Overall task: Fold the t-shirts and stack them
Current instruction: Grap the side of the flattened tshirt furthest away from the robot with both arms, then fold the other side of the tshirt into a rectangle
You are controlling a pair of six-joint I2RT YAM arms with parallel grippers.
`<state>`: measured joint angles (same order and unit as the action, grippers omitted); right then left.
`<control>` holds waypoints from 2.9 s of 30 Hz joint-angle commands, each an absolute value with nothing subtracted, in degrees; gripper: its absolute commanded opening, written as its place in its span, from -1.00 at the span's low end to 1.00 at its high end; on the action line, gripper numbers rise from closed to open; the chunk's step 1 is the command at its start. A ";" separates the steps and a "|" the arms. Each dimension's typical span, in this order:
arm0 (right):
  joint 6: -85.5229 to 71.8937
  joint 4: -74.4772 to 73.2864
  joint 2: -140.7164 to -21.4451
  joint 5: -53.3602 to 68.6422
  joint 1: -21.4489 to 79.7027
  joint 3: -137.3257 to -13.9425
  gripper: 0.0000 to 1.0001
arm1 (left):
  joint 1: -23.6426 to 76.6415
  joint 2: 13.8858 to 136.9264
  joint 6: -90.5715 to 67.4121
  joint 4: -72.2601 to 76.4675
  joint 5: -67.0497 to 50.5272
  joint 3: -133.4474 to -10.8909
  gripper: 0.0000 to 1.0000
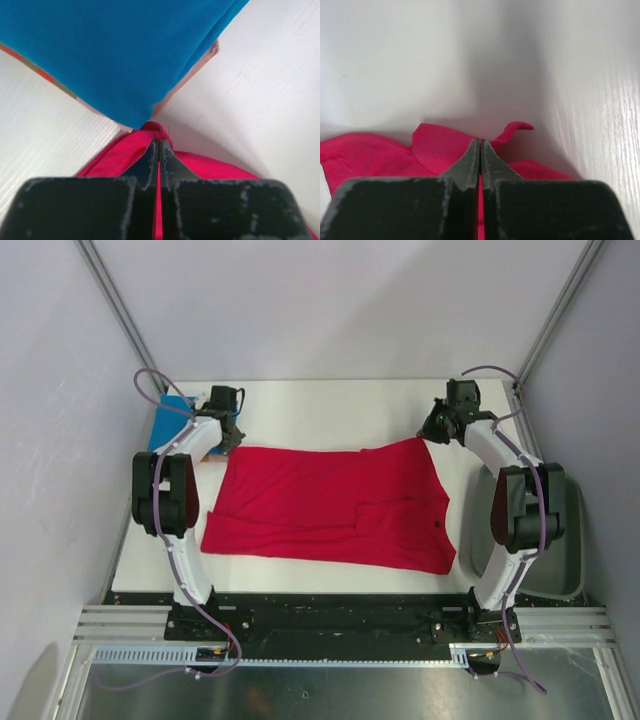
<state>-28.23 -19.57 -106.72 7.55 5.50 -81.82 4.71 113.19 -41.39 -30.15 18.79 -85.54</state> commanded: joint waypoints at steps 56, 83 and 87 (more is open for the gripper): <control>-33.05 -26.82 -73.81 3.10 10.64 -47.86 -1.00 | -1.87 85.12 -44.64 -27.01 14.99 -54.75 -1.00; -33.38 -25.70 -73.44 4.63 10.18 -44.87 -1.00 | -2.86 82.94 -45.23 -27.11 13.77 -51.28 -1.00; -33.62 -26.87 -73.02 4.14 10.84 -44.91 -1.00 | -3.12 81.57 -45.12 -27.22 13.69 -50.49 -1.00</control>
